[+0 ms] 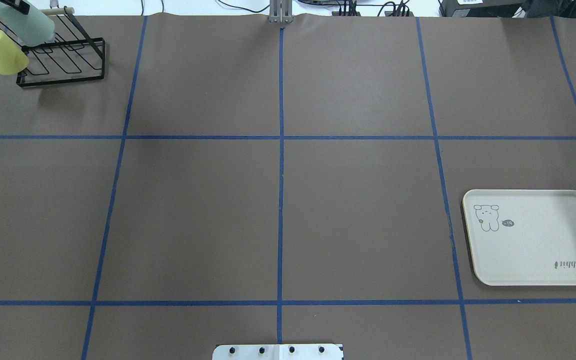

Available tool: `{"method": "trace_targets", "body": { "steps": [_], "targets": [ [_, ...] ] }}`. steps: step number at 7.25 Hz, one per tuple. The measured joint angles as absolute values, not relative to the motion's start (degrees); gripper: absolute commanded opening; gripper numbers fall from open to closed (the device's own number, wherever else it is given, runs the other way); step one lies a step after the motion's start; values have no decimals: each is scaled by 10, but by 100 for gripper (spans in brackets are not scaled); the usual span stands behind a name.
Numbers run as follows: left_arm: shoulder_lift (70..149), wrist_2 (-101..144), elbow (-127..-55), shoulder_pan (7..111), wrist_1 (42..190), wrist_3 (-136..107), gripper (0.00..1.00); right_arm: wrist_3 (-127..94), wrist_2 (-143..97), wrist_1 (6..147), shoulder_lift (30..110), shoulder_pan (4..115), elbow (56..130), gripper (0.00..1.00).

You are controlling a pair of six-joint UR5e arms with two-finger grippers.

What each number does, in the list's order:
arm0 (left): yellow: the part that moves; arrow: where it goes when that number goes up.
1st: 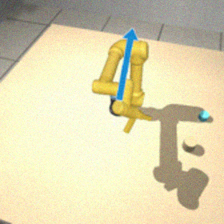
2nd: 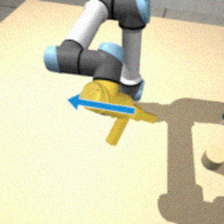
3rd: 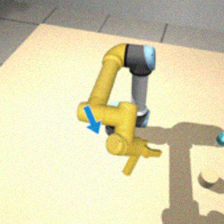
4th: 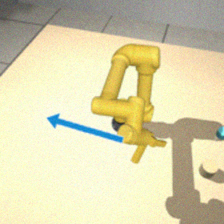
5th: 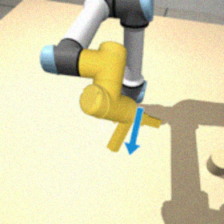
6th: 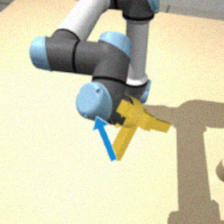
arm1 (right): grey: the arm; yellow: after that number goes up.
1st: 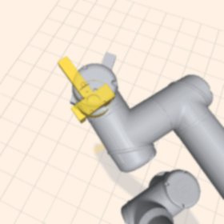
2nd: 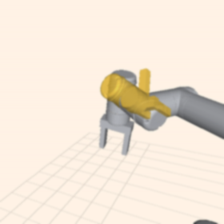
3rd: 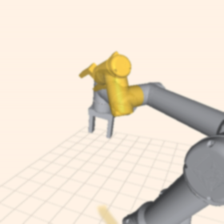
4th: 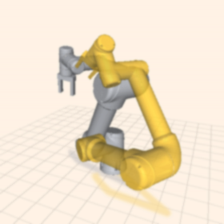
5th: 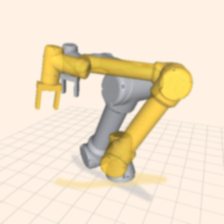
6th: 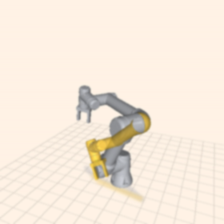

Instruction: Left arm grabs green cup and hands to right arm on tray

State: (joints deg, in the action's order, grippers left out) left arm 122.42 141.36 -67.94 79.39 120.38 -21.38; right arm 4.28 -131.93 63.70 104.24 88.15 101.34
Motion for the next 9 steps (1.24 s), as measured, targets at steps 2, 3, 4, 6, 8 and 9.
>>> {"method": "trace_targets", "body": {
  "steps": [2, 3, 4, 6, 8, 9],
  "targets": [
    [1221, 1442, -700, 799, 1210, -260, 0, 6, -1338, 629, 1042, 881, 1019, 100],
    [1222, 1446, -725, 797, 1212, -313, 0, -30, -1352, 608, 1041, 881, 1021, 100],
    [1222, 1447, -756, 796, 1214, -373, 0, -85, -1366, 576, 1040, 880, 1021, 100],
    [1222, 1445, -809, 791, 1216, -470, 0, -218, -1396, 494, 1034, 876, 1022, 100],
    [1222, 1441, -836, 775, 1263, -578, 0, -377, -1411, 393, 1023, 864, 1023, 100],
    [1222, 1441, -840, 768, 1301, -638, 0, -455, -1414, 348, 1013, 855, 1024, 100]
  ]
}}
